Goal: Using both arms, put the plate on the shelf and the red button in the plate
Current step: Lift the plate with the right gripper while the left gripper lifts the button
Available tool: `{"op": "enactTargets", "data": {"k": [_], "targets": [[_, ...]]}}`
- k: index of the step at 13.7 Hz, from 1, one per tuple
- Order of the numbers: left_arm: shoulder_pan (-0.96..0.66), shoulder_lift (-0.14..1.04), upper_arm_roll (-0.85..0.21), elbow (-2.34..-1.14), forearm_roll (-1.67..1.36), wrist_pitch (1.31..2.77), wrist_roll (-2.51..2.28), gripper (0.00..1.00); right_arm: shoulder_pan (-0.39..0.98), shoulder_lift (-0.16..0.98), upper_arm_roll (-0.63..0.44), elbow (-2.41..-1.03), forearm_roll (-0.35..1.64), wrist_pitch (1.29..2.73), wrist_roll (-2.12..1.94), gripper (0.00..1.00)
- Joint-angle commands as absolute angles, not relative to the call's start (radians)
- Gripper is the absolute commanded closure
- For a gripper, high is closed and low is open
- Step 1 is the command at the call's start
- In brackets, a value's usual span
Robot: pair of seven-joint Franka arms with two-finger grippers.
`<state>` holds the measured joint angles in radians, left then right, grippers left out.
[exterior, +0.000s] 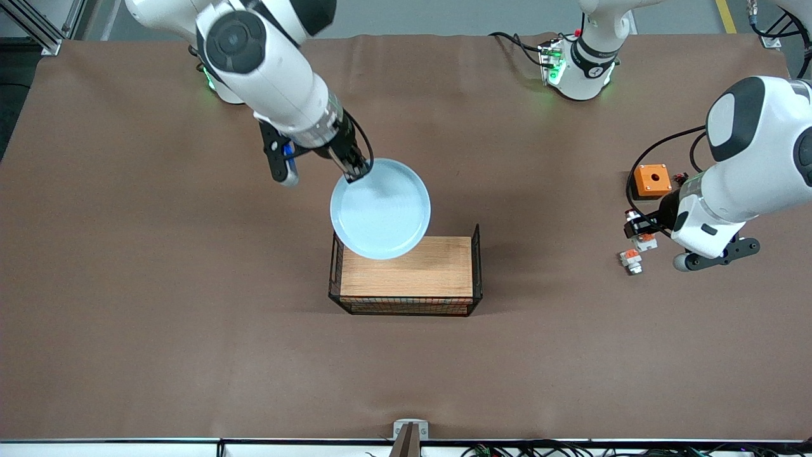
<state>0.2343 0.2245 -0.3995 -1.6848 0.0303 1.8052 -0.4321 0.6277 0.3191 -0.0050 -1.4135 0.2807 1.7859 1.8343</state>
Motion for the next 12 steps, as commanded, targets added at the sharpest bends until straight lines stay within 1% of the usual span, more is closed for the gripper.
{"op": "enactTargets", "data": {"k": [1,5,12], "targets": [[0.239,0.207,-0.413,-1.686,0.026,1.786,-0.466,1.00,0.650,0.371,-0.014,-1.393,0.285,1.834,1.871,1.00],[0.239,0.207,-0.423,-1.684,0.014,1.786,-0.503,1.00,0.658,0.419,-0.014,-1.393,0.285,1.902,1.876,1.00],[0.236,0.219,-0.448,-1.683,0.012,1.787,-0.541,1.00,0.679,0.482,-0.014,-1.391,0.272,1.954,1.873,1.00]]}}
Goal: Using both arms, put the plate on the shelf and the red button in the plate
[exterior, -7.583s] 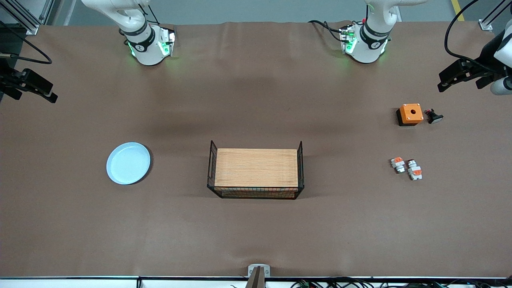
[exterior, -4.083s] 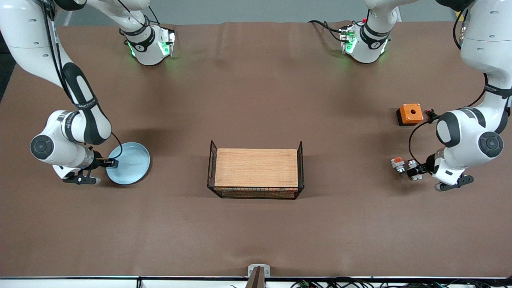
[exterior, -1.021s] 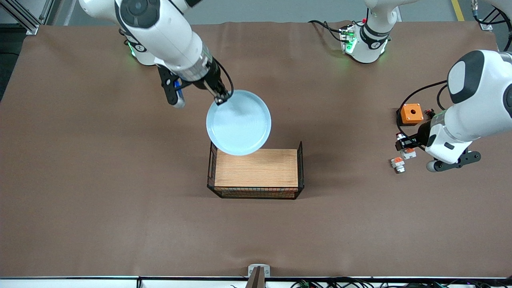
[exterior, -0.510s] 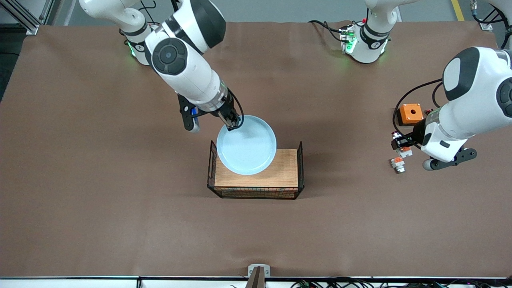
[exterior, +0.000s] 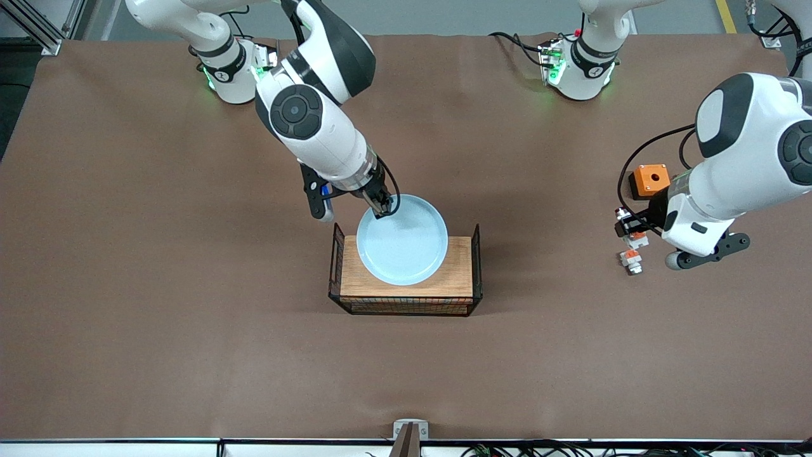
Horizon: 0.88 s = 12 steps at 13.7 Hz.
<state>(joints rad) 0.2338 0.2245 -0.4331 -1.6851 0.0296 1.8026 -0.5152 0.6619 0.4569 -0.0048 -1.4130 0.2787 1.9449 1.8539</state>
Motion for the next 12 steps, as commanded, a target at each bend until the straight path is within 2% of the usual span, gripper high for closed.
{"op": "enactTargets", "data": {"k": [1,8,11,12], "targets": [[0.235,0.221,-0.449,-1.683,0.012,1.792,-0.546,1.00,0.690,0.494,-0.014,-1.390,0.270,1.960,1.873,1.00],[0.221,0.242,-0.453,-1.669,-0.034,1.810,-0.560,1.00,0.692,0.546,-0.015,-1.390,0.267,2.037,1.868,0.99],[0.199,0.290,-0.453,-1.608,-0.083,1.801,-0.695,1.00,0.690,0.557,-0.015,-1.390,0.255,2.037,1.862,0.98],[0.178,0.290,-0.453,-1.606,-0.086,1.802,-0.707,1.00,0.690,0.560,-0.015,-1.390,0.253,2.037,1.867,0.86]]}}
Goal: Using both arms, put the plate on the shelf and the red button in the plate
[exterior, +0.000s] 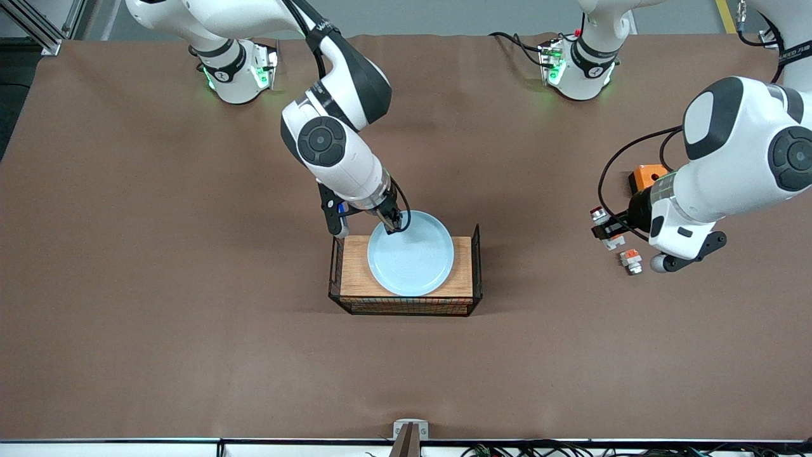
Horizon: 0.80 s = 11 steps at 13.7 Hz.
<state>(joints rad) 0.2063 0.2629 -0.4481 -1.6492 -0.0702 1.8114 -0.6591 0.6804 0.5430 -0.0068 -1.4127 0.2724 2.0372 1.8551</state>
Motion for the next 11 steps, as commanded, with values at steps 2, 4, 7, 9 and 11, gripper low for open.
{"op": "enactTargets", "data": {"k": [2,4,7,9,11], "targets": [[0.163,0.288,-0.454,-1.597,-0.089,1.802,-0.745,1.00,0.686,0.560,-0.015,-1.390,0.253,2.036,1.868,0.74],[0.131,0.287,-0.457,-1.565,-0.089,1.801,-0.814,1.00,0.680,0.560,-0.015,-1.391,0.258,2.034,1.874,0.28],[0.092,0.285,-0.480,-1.513,-0.107,1.786,-0.912,1.00,0.675,0.535,-0.018,-1.387,0.255,1.988,1.873,0.02],[0.051,0.294,-0.483,-1.496,-0.112,1.787,-1.012,1.00,0.673,0.473,-0.023,-1.381,0.253,1.863,1.864,0.01],[-0.007,0.320,-0.483,-1.464,-0.112,1.795,-1.125,1.00,0.649,0.376,-0.022,-1.378,0.253,1.757,1.839,0.01]]}}
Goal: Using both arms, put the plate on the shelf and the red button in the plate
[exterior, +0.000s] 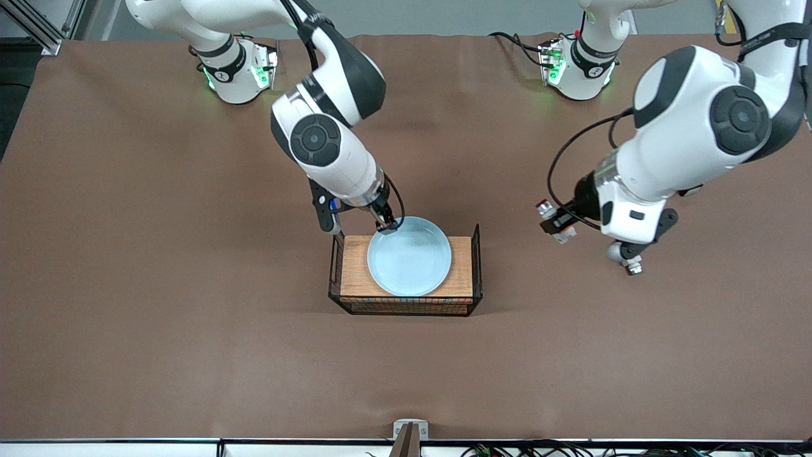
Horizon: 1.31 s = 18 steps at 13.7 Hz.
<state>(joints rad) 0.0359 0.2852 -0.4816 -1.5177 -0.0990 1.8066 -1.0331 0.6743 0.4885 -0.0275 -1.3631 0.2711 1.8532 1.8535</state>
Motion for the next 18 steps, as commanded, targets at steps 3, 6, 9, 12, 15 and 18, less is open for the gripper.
{"op": "enactTargets", "data": {"k": [3,6,9,12,15,18], "targets": [[-0.118,0.408,-0.480,-1.350,-0.109,1.807,-1.317,1.00,0.599,0.241,-0.029,-1.379,0.253,1.544,1.696,0.01],[-0.207,0.463,-0.471,-1.333,-0.103,1.931,-1.439,1.00,0.482,0.128,-0.034,-1.391,0.253,1.370,1.374,0.01],[-0.262,0.521,-0.466,-1.335,-0.062,2.017,-1.466,0.98,0.349,0.020,-0.034,-1.451,0.194,1.296,1.009,0.00],[-0.297,0.621,-0.468,-1.331,0.052,2.106,-1.524,0.95,0.192,-0.089,-0.034,-1.560,0.143,1.321,0.610,0.00],[-0.305,0.676,-0.468,-1.328,0.090,2.144,-1.529,0.86,0.040,-0.089,-0.034,-1.569,0.141,1.345,0.300,0.00],[-0.334,0.695,-0.436,-1.328,0.094,2.177,-1.526,0.41,-0.014,-0.086,-0.034,-1.577,0.109,1.400,0.143,0.00]]}}
